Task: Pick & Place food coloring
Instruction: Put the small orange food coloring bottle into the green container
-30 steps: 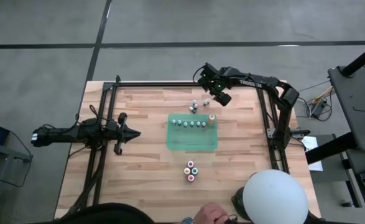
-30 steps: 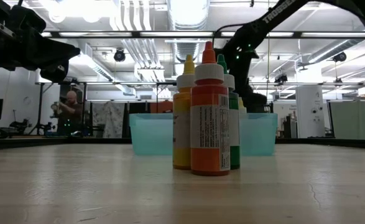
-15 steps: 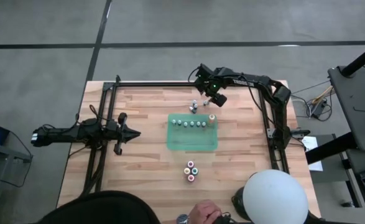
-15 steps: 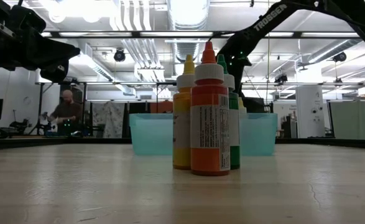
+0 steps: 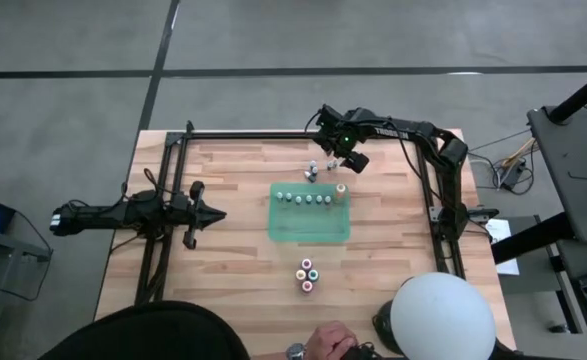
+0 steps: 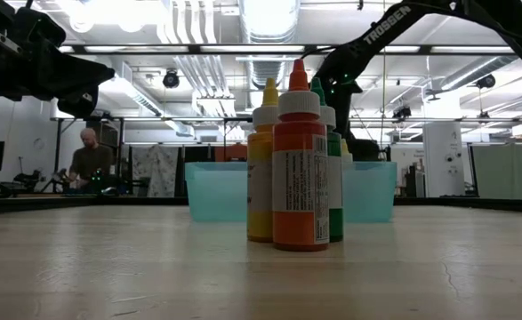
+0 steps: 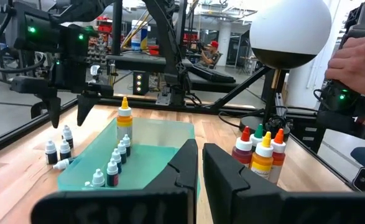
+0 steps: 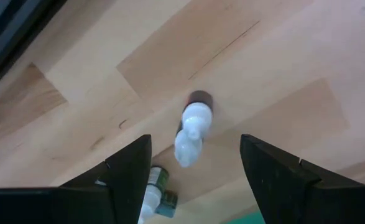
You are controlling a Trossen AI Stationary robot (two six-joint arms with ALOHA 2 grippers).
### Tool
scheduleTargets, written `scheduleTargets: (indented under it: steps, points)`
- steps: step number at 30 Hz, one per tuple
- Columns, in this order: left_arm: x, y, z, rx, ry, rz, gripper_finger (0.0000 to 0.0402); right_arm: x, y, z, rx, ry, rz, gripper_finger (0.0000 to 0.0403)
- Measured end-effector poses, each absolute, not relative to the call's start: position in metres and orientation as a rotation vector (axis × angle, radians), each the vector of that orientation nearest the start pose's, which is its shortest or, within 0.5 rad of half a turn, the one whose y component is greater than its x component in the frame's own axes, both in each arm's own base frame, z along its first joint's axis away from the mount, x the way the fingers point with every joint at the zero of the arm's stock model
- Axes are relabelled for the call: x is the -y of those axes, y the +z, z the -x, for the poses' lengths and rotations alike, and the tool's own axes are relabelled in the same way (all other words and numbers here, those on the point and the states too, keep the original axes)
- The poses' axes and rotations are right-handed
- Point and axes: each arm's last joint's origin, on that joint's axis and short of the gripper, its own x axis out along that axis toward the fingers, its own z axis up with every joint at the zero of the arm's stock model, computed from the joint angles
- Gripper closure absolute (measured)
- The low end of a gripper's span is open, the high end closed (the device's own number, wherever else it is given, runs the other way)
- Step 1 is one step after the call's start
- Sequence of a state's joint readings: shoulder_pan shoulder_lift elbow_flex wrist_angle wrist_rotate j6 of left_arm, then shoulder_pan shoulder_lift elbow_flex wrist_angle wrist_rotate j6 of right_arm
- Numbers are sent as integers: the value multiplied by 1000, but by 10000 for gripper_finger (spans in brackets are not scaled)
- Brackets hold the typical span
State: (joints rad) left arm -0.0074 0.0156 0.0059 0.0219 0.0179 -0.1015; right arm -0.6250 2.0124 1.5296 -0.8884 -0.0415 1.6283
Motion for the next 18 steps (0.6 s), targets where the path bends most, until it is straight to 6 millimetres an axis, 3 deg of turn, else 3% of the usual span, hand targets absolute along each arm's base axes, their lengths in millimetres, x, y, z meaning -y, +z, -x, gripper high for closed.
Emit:
scheduleTargets:
  steps: [18]
  points:
    - [1,166,-98,11,-25,101,401,232,172,-322,-685,-1565,-1736,178]
